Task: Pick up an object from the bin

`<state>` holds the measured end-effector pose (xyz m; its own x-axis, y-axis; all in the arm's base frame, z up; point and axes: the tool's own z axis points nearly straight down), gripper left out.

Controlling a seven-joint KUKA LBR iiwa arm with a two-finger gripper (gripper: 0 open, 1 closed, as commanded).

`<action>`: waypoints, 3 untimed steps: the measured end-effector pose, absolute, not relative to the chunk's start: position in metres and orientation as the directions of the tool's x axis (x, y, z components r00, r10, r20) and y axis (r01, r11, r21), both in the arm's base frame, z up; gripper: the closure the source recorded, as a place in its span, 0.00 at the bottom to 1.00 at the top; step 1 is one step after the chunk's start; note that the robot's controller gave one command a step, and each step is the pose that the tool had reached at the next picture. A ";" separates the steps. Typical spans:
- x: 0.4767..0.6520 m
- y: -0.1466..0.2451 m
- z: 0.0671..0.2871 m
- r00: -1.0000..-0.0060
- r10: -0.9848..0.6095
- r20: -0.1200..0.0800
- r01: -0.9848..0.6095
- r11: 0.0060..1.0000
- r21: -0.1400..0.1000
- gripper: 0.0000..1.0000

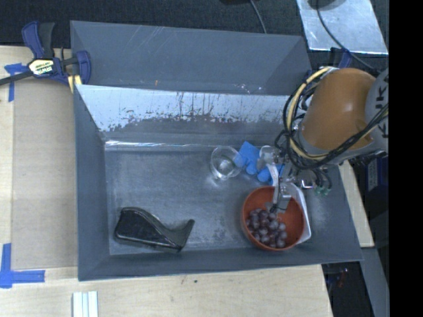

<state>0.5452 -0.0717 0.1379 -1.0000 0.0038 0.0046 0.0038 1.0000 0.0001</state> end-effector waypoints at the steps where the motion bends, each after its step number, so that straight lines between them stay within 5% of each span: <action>1: 0.547 -0.071 0.143 -1.000 0.000 -0.003 0.000 1.000 -0.001 0.00; 2: 0.496 -0.069 0.136 -0.947 0.321 -0.001 0.321 0.947 0.000 0.00; 3: 0.496 -0.063 0.107 -0.907 -0.421 -0.009 -0.421 0.907 -0.003 0.00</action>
Offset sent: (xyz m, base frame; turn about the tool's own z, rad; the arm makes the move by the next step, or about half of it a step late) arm -0.0489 0.0035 -0.0012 0.3240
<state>0.4958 -0.0630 0.1072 -0.9070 -0.4210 -0.0086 -0.4210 0.9070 -0.0034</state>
